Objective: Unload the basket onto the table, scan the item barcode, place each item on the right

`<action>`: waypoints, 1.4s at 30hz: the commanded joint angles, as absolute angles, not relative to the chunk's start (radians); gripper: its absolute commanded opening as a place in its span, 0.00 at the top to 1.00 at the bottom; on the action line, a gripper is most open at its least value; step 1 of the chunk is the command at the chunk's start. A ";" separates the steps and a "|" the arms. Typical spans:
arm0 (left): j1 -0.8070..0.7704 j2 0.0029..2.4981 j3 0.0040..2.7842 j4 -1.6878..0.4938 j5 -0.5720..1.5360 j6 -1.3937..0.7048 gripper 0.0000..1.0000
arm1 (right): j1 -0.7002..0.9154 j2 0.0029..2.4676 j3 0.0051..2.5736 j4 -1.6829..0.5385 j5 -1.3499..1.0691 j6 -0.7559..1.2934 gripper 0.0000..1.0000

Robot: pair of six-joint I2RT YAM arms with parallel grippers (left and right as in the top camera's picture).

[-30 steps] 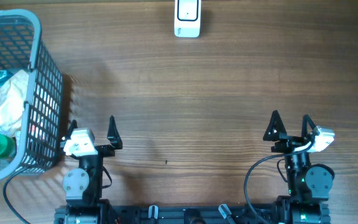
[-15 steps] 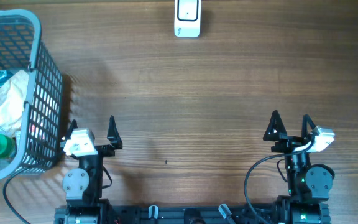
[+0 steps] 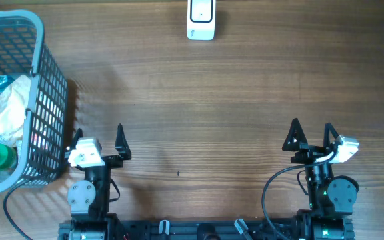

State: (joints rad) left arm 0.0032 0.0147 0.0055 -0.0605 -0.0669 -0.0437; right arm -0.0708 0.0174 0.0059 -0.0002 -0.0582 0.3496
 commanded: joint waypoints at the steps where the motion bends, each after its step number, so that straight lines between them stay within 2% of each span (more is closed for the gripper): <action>1: 0.010 0.009 0.006 -0.064 -0.080 -0.054 0.00 | -0.071 0.010 0.005 0.002 -0.045 0.342 0.00; 21: 0.010 0.009 0.006 -0.065 -0.075 -0.073 0.00 | -0.071 0.010 0.005 0.002 -0.045 0.342 0.00; 33: 0.010 0.009 0.015 -0.034 0.098 -0.122 0.00 | -0.071 0.010 0.005 0.002 -0.046 0.342 0.00; 42: 0.010 0.012 0.102 -0.038 0.128 -0.200 0.00 | -0.071 0.010 0.005 0.002 -0.046 0.342 0.00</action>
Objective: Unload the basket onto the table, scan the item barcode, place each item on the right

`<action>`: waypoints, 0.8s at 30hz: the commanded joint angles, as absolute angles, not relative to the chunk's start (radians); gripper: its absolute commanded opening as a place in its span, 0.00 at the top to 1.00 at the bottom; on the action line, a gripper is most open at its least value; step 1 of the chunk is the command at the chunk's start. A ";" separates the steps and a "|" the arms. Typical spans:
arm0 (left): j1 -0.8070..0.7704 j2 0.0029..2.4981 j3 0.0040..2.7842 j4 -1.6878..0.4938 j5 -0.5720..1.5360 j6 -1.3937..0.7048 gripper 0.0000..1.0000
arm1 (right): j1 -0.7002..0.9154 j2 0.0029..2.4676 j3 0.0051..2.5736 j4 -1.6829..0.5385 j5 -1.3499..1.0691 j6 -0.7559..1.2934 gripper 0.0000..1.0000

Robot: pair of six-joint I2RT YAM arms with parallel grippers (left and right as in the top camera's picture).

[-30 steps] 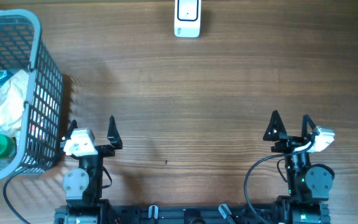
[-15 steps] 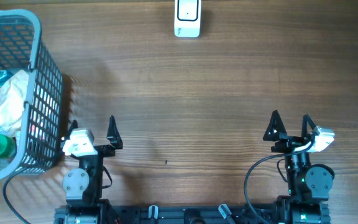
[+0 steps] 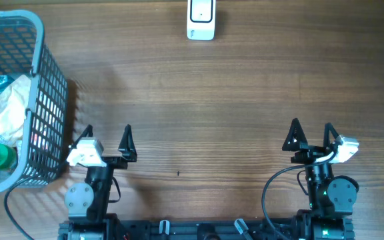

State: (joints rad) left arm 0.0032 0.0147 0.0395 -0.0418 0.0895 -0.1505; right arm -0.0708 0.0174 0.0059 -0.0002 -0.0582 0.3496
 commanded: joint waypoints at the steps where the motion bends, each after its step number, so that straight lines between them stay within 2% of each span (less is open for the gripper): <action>1: 0.010 0.017 0.114 -0.043 0.133 -0.204 0.00 | -0.071 0.010 0.005 0.002 -0.045 0.342 0.00; 8: 0.010 0.107 0.232 -0.104 0.229 -0.223 0.00 | -0.071 0.010 0.005 0.002 -0.045 0.342 0.00; 16: 0.010 0.319 0.537 -0.225 0.339 -0.269 0.00 | -0.071 0.010 0.005 0.002 -0.045 0.342 0.00; 22: 0.010 0.522 0.871 -0.450 0.346 -0.302 0.00 | -0.071 0.010 0.005 0.002 -0.045 0.342 0.00; 24: 0.010 0.612 1.034 -0.574 0.287 -0.296 0.00 | -0.071 0.010 0.005 0.002 -0.045 0.342 0.00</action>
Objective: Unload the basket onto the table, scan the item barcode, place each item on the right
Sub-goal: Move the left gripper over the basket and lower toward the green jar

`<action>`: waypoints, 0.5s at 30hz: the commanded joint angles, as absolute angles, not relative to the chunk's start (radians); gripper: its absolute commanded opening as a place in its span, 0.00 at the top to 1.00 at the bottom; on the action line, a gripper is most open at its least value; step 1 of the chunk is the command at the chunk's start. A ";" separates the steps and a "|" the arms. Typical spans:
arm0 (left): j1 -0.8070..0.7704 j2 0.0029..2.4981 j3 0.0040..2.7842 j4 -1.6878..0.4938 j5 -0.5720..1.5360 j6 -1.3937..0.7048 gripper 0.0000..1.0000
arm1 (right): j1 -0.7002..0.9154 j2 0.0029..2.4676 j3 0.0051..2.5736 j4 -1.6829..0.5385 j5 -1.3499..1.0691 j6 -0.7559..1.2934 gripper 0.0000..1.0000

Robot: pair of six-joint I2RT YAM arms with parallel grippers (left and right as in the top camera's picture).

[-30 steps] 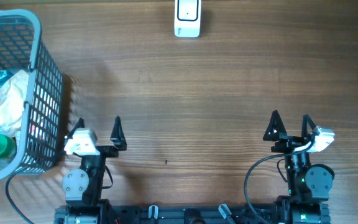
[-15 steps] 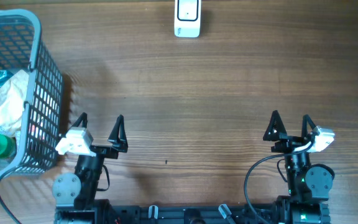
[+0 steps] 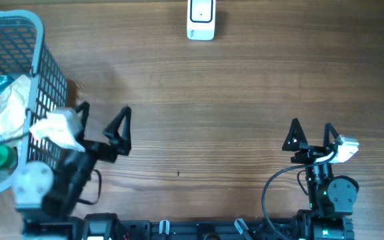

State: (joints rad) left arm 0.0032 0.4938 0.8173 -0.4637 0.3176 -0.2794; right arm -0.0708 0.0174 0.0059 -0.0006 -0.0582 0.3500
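A grey mesh basket (image 3: 42, 47) at the table's left edge holds the items: a crumpled white bag (image 3: 4, 110), a bottle with a green cap and a clear bottle with blue on it. No barcode shows. The white scanner (image 3: 201, 20) stands at the far middle edge. My left gripper (image 3: 102, 119) is open beside the basket's right wall, raised and tilted toward it, with nothing between its fingers. My right gripper (image 3: 311, 135) stands open and empty at the near right, far from both basket and scanner.
The wooden table (image 3: 212, 100) stretches between the basket, the scanner and the two arm bases along the near edge. The left arm's white wrist housing (image 3: 59, 128) overlaps the basket's right wall in the overhead view.
My left arm has lifted and swung left toward the basket, so it looks larger from above and its wrist now overlaps the basket wall. Its gripper stays open. The right arm has not moved.
Both grippers first rested open near the table's front edge, the left one just right of the basket. The left gripper then sat slightly further right and forward. Now it is raised and leaning against the basket's side, while the right arm is unchanged.
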 commanded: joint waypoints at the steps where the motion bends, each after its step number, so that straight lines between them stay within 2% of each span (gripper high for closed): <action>1: 0.010 0.653 1.109 -0.631 0.233 -0.296 0.00 | -0.071 0.010 0.005 0.002 -0.045 0.342 0.00; 5: 0.010 0.821 1.401 -0.810 0.050 -0.290 0.00 | -0.071 0.010 0.005 0.002 -0.045 0.342 0.00; 8: 0.010 0.943 1.613 -0.848 0.043 -0.211 0.00 | -0.071 0.010 0.005 0.002 -0.045 0.342 0.00; 15: 0.011 1.010 1.694 -0.918 -0.023 -0.216 0.00 | -0.071 0.010 0.005 0.002 -0.046 0.342 0.00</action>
